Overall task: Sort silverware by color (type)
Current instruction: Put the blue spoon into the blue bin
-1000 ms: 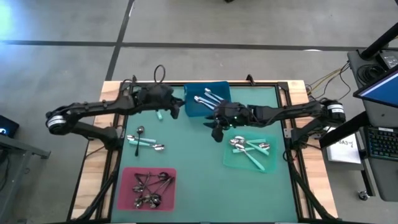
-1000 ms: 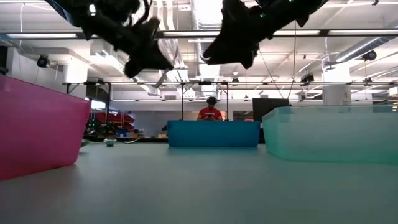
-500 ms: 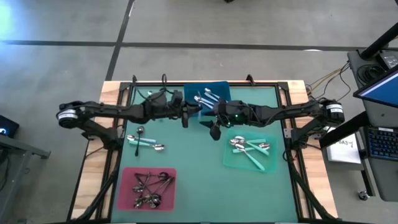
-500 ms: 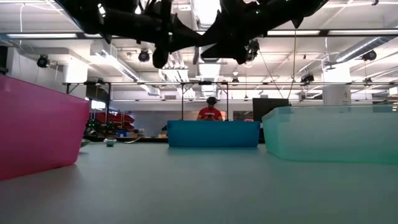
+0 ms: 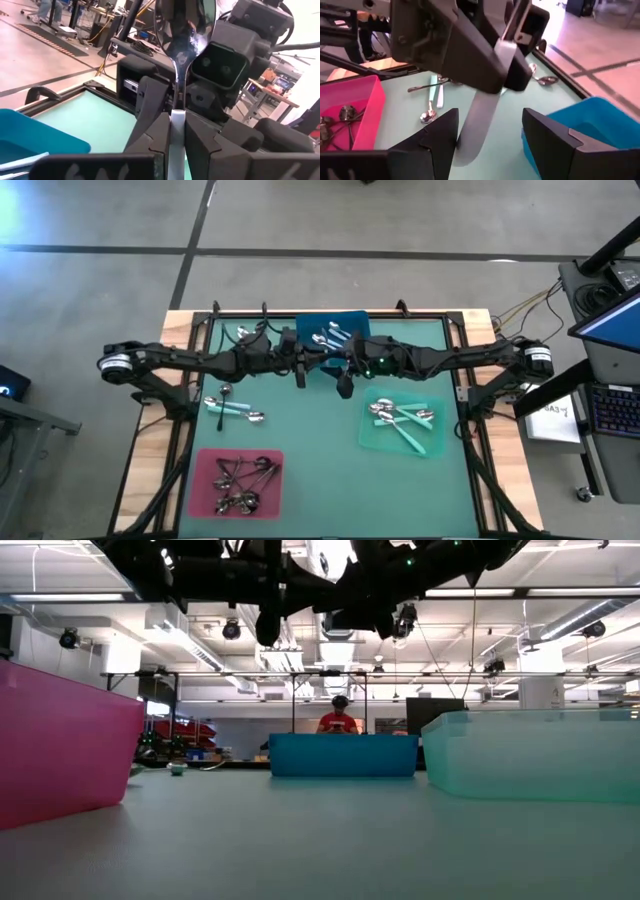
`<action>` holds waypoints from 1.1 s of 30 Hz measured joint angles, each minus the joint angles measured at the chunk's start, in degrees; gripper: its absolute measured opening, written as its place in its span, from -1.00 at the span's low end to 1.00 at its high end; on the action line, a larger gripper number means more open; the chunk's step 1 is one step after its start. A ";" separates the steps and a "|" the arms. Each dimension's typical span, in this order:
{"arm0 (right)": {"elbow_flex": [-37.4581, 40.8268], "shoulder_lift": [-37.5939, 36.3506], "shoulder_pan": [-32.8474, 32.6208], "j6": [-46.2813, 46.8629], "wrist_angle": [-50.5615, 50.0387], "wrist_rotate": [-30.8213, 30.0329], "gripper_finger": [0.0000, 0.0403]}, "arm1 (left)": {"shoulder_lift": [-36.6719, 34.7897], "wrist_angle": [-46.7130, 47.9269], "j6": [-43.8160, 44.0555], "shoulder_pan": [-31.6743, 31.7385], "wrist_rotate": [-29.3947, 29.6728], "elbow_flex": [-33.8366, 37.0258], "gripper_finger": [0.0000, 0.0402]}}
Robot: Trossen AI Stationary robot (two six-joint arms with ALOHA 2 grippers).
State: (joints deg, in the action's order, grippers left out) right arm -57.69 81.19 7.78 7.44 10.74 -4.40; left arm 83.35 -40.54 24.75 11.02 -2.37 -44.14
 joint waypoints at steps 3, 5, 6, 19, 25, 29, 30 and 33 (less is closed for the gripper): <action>0.00 0.00 0.06 -1.45 1.12 0.13 -0.01 | 0.00 0.01 0.00 -0.14 -0.04 0.00 -0.90; 0.00 0.00 0.10 -1.59 1.46 0.13 -0.10 | 0.00 -0.05 -0.02 -0.12 0.06 0.00 -0.90; 0.00 0.00 0.10 -1.59 1.55 0.13 -0.17 | 0.00 -0.10 -0.02 -0.12 0.06 0.00 -0.90; -0.02 -0.13 1.98 -7.07 0.79 -0.21 -0.80 | -0.02 0.25 -2.40 0.24 0.55 0.02 -0.64; -0.02 -0.15 6.86 -7.66 -3.07 -6.88 -0.80 | -0.46 6.38 -3.72 2.06 -0.68 0.00 -0.54; -0.09 -0.08 10.51 -7.76 -7.00 -6.68 -0.80 | -0.90 12.20 -6.16 3.62 -0.05 0.00 -0.52; -0.09 0.16 11.46 -7.31 -8.52 -6.52 -0.80 | -1.00 13.88 -6.74 4.00 -0.02 0.00 -0.52; -0.09 1.63 13.96 -6.50 -13.23 -6.75 -0.80 | -1.28 19.27 -7.24 5.41 -0.06 0.00 -0.52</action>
State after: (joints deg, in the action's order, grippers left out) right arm -57.78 82.82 21.73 0.93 -2.49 -11.16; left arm 82.07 -21.28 17.52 16.43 -2.43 -44.14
